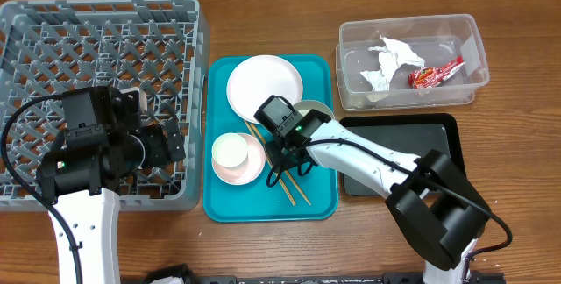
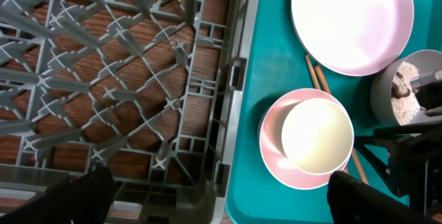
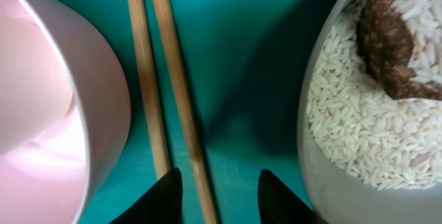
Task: Sort waste into correct bins and load items into the dishwasher
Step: 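Grasp the rim of the rice bowl with the right gripper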
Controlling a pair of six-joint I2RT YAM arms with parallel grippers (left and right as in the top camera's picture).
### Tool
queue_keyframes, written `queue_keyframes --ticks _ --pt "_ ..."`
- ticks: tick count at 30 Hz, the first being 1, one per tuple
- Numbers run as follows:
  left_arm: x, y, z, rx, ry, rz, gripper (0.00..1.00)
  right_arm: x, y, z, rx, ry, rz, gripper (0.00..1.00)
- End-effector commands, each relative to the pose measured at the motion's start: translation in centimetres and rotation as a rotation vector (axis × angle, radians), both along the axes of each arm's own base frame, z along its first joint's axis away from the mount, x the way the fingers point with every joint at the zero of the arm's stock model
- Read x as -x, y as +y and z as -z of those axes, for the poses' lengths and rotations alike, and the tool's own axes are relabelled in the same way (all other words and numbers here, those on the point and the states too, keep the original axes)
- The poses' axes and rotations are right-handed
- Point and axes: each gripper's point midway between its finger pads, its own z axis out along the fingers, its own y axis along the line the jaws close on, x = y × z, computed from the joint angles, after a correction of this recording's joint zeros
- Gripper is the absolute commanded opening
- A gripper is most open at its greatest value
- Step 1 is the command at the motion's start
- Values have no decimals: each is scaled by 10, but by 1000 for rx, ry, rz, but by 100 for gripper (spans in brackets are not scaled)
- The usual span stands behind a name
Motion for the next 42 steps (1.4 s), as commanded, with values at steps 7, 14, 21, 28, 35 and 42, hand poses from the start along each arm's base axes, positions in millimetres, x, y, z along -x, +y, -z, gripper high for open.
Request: queue_keyframes --ticks 7,14,21,28,35,42 --pt "-5 0 -8 -6 -28 20 100 -13 0 -51 -6 -65 17 43" --pt "-5 0 -8 -6 -28 21 100 -33 6 -82 -22 -181 -33 53" --pt "-5 0 -8 -6 -28 21 100 -33 5 -33 35 -123 -35 53" --pt "-5 0 -8 -6 -28 21 100 -34 2 -6 72 -85 -31 53" --pt "-4 0 -8 -6 -27 21 100 -22 -9 5 93 -32 47 44" --pt "-4 0 -8 -5 -27 21 100 -20 -12 8 99 -22 62 24"
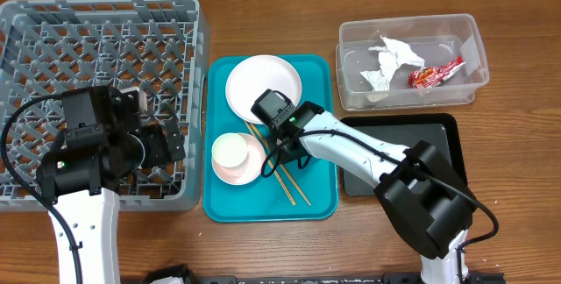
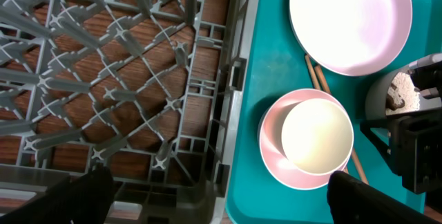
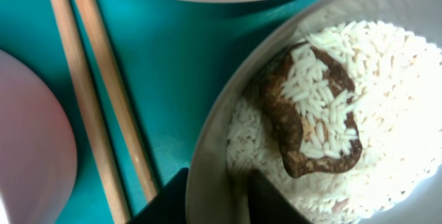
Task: Sort waste into correct bins and load items into the dishwasher
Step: 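Grasp the rim of the rice bowl with the right gripper, then move the bowl over the black tray and tip out the rice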
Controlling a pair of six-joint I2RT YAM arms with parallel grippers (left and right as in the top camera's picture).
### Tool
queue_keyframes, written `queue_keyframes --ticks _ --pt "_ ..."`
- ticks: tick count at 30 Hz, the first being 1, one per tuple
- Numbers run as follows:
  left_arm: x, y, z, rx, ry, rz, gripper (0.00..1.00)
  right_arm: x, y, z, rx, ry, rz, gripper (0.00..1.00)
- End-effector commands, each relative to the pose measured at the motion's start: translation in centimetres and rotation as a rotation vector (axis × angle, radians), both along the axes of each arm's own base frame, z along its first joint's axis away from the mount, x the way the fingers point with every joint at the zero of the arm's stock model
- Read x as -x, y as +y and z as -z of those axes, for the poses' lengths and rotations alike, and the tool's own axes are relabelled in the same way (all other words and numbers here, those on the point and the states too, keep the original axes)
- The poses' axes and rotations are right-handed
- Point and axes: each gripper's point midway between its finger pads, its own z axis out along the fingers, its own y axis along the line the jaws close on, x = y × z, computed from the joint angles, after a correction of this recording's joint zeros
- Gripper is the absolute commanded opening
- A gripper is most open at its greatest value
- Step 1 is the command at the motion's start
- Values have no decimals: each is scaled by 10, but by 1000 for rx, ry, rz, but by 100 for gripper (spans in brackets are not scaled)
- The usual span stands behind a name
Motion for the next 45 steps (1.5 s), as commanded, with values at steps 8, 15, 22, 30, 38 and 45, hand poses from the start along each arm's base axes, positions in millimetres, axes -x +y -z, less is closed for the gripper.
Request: queue_keyframes --ticks 8,15,22,30,38,45 --pt "-5 0 -8 -5 -27 21 100 -6 -1 -17 6 -25 24 4" --pt "-4 0 -8 -5 -27 21 100 -23 -1 -118 -160 -152 66 4" --pt "-4 0 -8 -6 -26 20 100 -36 -38 -154 -424 4 179 4" --pt "-5 0 -8 -6 -27 20 100 -43 -100 -138 -682 239 348 4" --pt "-4 0 -8 -5 -27 21 100 -32 -142 -121 -1015 351 397 4" --pt "-5 0 -8 -5 -27 21 100 -27 -178 -137 -1379 366 442 4"
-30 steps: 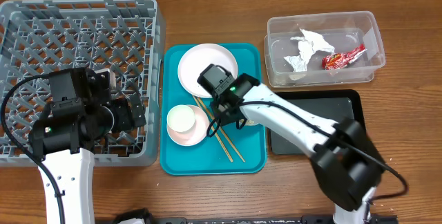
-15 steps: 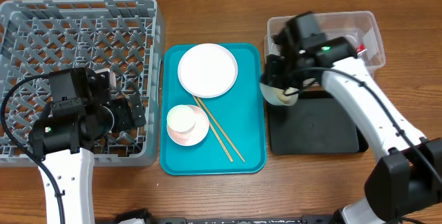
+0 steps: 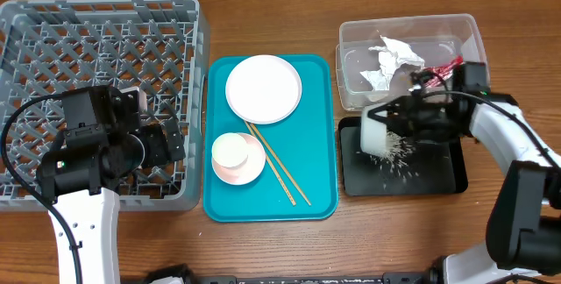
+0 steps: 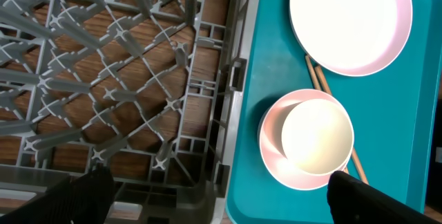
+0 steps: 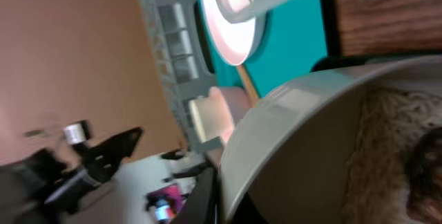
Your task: Sort waste into correct bins and load items into the dishwasher
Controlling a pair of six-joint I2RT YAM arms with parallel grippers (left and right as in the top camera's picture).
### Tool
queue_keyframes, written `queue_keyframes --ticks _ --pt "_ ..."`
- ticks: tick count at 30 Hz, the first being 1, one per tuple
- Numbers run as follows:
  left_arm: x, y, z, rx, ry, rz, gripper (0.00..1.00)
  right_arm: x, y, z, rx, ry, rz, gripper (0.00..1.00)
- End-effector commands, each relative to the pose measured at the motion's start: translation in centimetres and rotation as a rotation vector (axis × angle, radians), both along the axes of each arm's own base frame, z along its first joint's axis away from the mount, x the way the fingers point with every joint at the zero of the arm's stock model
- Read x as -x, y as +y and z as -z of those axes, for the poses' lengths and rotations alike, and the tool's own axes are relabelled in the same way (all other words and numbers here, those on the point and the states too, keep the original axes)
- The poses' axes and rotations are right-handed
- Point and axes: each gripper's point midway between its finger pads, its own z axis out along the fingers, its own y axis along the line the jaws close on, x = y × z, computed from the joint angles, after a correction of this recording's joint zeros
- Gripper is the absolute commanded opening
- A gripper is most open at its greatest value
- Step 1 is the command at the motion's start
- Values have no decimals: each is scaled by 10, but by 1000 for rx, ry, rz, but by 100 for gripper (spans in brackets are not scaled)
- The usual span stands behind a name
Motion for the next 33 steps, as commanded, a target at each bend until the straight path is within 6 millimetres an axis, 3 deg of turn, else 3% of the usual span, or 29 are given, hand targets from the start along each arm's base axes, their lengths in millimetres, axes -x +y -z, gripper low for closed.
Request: queue_keyframes --ticks 1,8,12,20,21,22,24,31,33 --pt "-4 0 -8 -5 -27 20 100 6 -14 -28 -236 -21 38 4" --pt "-4 0 -8 -5 -27 20 100 6 -59 -49 -423 76 191 4" --pt "-4 0 -8 -3 -26 17 100 5 -63 -49 -447 154 218 4" --pt "-4 0 -8 -4 -26 18 100 6 -63 -48 -437 135 214 4" --pt "-4 0 -8 -4 -26 18 100 6 -61 -44 -402 104 206 4" --pt "-4 0 -8 -4 -27 18 100 11 -53 -9 -183 134 193 4" --pt "-4 0 -8 -4 -27 18 100 17 -47 6 -30 118 149 4" --pt "-4 0 -8 -4 -26 17 100 4 -9 -50 342 -163 -47 4" --pt "-4 0 -8 -3 -27 17 100 3 32 -52 531 -285 -177 4"
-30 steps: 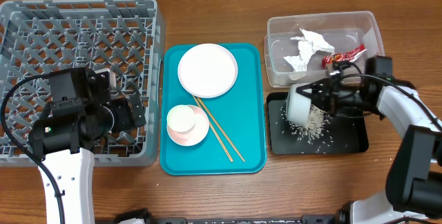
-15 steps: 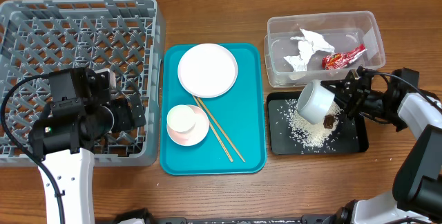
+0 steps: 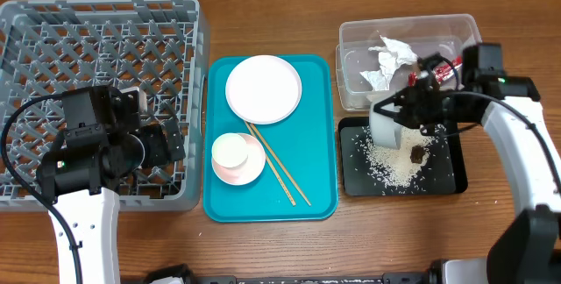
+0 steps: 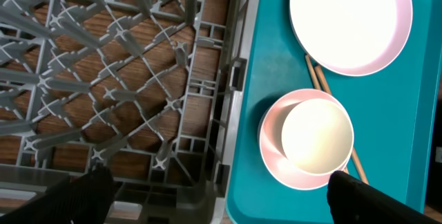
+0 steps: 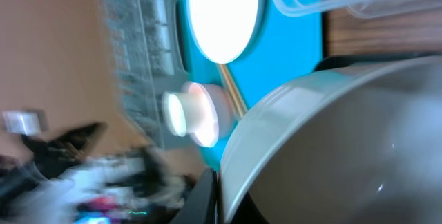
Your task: Sort waste into correct bins and load items into the dishwasher
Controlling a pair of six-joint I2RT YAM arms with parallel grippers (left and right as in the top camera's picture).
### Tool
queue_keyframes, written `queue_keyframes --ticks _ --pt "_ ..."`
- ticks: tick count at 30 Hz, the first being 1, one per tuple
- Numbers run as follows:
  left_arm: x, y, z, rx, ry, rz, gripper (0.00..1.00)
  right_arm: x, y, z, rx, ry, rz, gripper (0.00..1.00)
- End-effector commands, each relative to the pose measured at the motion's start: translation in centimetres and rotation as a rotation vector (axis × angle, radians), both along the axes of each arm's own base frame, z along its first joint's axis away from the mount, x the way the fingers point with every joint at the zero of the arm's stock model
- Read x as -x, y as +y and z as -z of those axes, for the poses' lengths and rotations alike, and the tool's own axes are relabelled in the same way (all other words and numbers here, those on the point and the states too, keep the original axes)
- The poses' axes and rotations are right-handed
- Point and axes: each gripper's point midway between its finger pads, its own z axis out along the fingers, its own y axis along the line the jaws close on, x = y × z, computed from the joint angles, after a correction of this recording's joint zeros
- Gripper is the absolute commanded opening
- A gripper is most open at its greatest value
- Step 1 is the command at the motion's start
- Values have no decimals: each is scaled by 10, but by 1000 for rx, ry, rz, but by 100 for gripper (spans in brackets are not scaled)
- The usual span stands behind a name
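Observation:
My right gripper [image 3: 408, 109] is shut on the rim of a grey bowl [image 3: 385, 124], which hangs tipped on its side over the black tray [image 3: 444, 181]. Rice [image 3: 390, 163] and a brown lump [image 3: 416, 153] lie in that tray. The bowl's inside [image 5: 345, 155] looks bare in the right wrist view. On the teal tray [image 3: 317, 198] are a white plate [image 3: 263, 88], a cream cup in a pink bowl [image 3: 237, 157] and chopsticks [image 3: 279, 172]. Over the near right corner of the grey dish rack [image 3: 105, 47], my left gripper [image 4: 221, 207] is open.
A clear bin [image 3: 412, 60] behind the black tray holds crumpled paper and a red wrapper. The dish rack takes up the left of the table. Bare wood lies along the front edge.
The tipped bowl has let out its rice and brown lump, which now lie in the black tray. My right gripper holds the bowl slightly farther back. The left arm is still.
My right gripper stood open by the chopsticks and the rice bowl on the teal tray. Then its fingers were at the bowl's rim. Then it held the bowl tipped over the black tray with rice falling. Now the bowl is empty.

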Motion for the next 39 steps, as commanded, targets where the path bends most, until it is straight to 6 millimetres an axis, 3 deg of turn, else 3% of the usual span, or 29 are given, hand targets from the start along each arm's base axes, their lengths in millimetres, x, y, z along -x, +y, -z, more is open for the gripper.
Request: queue_keyframes --ticks 1,6,10,12,15,18,21,24,31,35,39 --pt "-4 0 -8 -4 -27 17 100 -2 36 4 269 -158 -134 4" --pt "-4 0 -8 -4 -27 18 100 5 115 20 498 -387 -314 4" --pt "-4 0 -8 -2 -26 15 100 17 171 44 562 -489 -419 4" --pt "-3 0 -7 0 -22 15 100 22 188 66 570 -475 -463 4" --pt "-3 -1 -7 0 -19 15 100 20 194 98 583 -401 -451 9" --pt "-3 0 -7 -1 -20 15 100 19 195 117 596 -363 -452 11" --pt "-3 0 -7 -1 -19 15 100 20 196 116 589 -359 -456 17" --pt "-3 0 -7 0 -19 15 100 23 201 108 564 -344 -472 30" --pt "-3 0 -7 0 -19 15 100 8 227 33 515 -415 -457 45" --pt "-3 -1 -7 0 -19 16 100 23 242 34 500 -418 -481 47" --pt "-3 -1 -7 0 -19 15 100 32 247 51 537 -372 -416 47"
